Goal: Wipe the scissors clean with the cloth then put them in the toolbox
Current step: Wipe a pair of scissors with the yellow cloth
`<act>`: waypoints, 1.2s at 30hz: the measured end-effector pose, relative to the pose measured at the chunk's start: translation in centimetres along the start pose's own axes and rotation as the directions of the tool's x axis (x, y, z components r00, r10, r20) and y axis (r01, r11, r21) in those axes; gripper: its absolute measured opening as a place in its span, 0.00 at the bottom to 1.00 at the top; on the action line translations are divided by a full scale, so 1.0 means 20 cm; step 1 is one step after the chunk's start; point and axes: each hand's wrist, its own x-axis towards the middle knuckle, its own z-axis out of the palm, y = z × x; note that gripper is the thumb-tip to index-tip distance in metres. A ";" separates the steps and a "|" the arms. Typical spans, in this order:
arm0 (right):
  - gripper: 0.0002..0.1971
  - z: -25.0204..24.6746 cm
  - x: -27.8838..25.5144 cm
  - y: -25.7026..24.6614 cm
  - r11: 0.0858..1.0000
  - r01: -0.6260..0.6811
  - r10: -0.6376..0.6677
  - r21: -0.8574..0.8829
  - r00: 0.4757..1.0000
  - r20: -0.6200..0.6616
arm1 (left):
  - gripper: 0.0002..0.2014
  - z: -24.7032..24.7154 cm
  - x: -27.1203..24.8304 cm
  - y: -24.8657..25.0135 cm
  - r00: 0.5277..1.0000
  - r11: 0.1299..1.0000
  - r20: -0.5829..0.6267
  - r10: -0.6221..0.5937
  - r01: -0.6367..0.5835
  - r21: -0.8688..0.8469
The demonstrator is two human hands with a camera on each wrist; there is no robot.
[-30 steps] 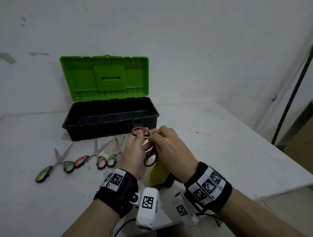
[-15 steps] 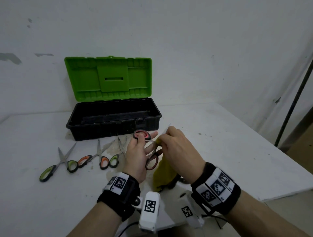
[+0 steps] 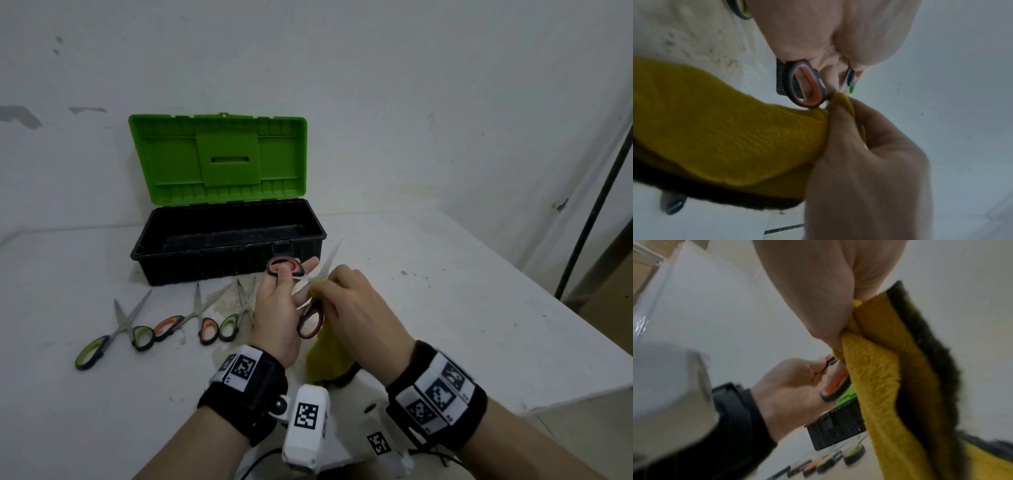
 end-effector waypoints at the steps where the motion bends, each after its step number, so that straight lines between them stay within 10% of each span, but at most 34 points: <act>1: 0.17 0.02 -0.02 0.00 1.000 0.010 -0.010 -0.007 0.999 0.035 | 0.17 0.00 0.01 0.00 1.000 1.000 -0.008 0.004 -0.004 -0.003; 14: 0.11 0.01 -0.06 0.01 1.000 0.029 -0.029 0.002 0.988 0.153 | 0.17 -0.02 0.03 0.00 0.999 1.000 -0.044 -0.001 0.001 -0.004; 32: 0.07 -0.05 0.05 0.06 0.987 -0.155 0.153 -0.041 0.987 -0.051 | 0.12 0.00 -0.03 -0.06 0.985 0.948 0.067 0.160 -0.173 0.268; 36: 0.06 -0.05 -0.01 -0.02 1.000 -0.022 0.023 -0.002 0.999 0.033 | 0.11 0.00 -0.01 -0.05 0.984 0.948 0.066 0.165 -0.177 0.266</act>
